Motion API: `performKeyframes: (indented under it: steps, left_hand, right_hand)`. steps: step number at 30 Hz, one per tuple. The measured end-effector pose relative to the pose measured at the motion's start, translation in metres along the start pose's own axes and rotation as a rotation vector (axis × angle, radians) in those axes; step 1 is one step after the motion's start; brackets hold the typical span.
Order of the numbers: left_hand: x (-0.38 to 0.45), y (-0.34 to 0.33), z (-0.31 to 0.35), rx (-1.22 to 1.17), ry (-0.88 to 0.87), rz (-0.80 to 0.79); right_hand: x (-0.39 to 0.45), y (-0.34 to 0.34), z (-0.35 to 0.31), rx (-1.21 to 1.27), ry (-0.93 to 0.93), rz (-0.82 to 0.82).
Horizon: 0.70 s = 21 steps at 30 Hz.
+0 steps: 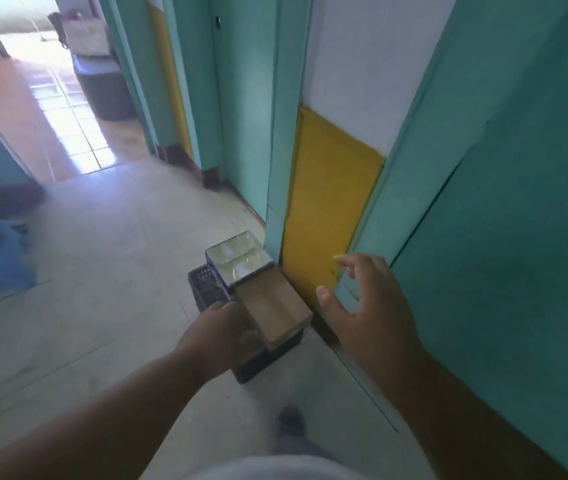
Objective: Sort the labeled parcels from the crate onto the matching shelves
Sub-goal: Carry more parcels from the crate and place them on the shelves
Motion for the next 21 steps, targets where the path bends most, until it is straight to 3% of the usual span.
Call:
performKeyframes:
  steps: [4, 9, 15, 21]
  left_hand:
    - [0.069, 0.036, -0.031, 0.125, -0.04, -0.045]
    - [0.168, 0.051, -0.078, 0.09, -0.06, -0.097]
    - [0.276, 0.02, -0.12, 0.135, -0.219, -0.237]
    - [0.344, -0.069, -0.156, 0.079, -0.196, -0.438]
  right_hand:
    - [0.081, -0.044, 0.005, -0.008, -0.026, -0.027]
    - [0.145, -0.106, 0.02, -0.033, -0.117, 0.032]
    - [0.177, -0.174, 0.049, -0.127, -0.259, 0.136]
    - [0.162, -0.242, 0.12, -0.16, -0.508, 0.083]
Point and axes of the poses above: each hand's wrist, its own x-axis towards the middle knuckle, its own y-axis out of the back of the hand, z = x × y, the point moved 8 cm from there along x, towards the middle knuckle, and after that the axes turned 10 degrees about x, right-handed, at the moved point
